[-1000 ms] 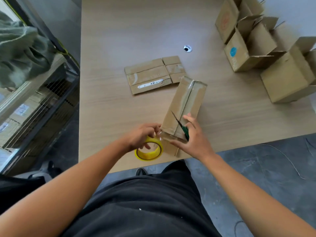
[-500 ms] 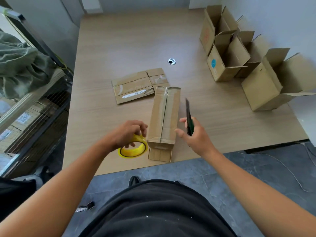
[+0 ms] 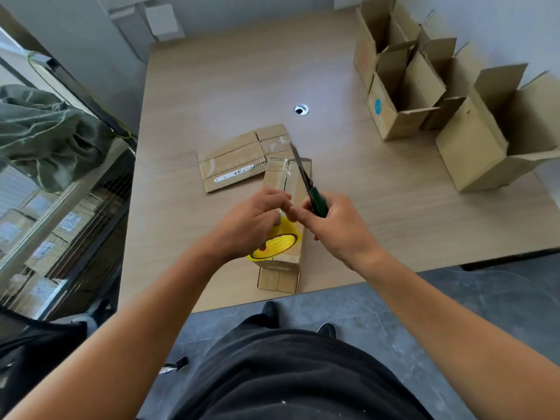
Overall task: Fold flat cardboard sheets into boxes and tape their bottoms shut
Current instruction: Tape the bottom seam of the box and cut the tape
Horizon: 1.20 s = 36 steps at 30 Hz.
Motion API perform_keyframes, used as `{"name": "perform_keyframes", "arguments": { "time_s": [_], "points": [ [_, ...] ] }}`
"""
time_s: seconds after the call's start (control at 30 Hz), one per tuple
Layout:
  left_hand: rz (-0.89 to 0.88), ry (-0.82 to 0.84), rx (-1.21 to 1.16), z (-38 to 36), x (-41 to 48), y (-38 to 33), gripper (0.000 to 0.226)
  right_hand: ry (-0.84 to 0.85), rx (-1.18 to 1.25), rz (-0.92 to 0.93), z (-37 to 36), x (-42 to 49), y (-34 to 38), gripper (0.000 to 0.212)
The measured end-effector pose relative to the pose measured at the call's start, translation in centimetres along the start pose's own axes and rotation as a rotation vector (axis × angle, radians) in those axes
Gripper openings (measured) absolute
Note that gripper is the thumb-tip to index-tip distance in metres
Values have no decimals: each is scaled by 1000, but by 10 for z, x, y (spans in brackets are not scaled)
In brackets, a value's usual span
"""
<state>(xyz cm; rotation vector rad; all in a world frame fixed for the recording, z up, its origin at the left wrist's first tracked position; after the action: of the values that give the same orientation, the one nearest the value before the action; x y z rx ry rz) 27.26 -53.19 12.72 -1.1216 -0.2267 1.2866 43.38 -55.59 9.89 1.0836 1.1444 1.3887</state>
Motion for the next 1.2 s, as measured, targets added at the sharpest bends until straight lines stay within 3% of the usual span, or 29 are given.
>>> {"name": "perform_keyframes", "arguments": {
  "time_s": [0.13,0.3,0.43,0.53,0.63,0.83,0.93,1.07,1.13,1.2],
  "points": [
    [19,32,28,-1,10,7,37,-47,-67,35,3,2,-7,26],
    [-19,103,-162,29,17,12,44,-159,-70,48,20,16,-2,30],
    [-129,144,140,78,44,-9,43,-288,-91,27,28,36,-2,31],
    [-65,120,381,130,89,-13,41,-461,-53,-65,43,58,-20,33],
    [-14,162,617,151,144,0,25,-473,-37,-203,39,87,-48,31],
    [-23,214,705,128,247,65,19,-478,-113,-430,26,141,-123,28],
    [-28,204,667,116,272,94,24,-485,-39,-513,20,147,-145,29],
    [-35,293,491,99,277,113,29,-492,100,-651,15,146,-160,45],
    [-14,319,390,95,275,119,29,-463,84,-766,15,144,-163,51],
    [-4,312,338,91,272,125,34,-443,-100,-786,22,144,-150,60]
  ]
}}
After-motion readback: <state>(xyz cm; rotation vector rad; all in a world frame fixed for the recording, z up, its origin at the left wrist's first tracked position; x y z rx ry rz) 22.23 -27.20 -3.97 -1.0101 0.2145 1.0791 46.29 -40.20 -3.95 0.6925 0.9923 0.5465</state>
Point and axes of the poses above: each hand's wrist, its own x-axis towards the middle knuckle, its own z-axis out of the back of the hand, y = z × x, the point moved 4 cm from there along x, towards the middle knuckle, and after that the axes turned 10 degrees about z, right-handed, at the moved point
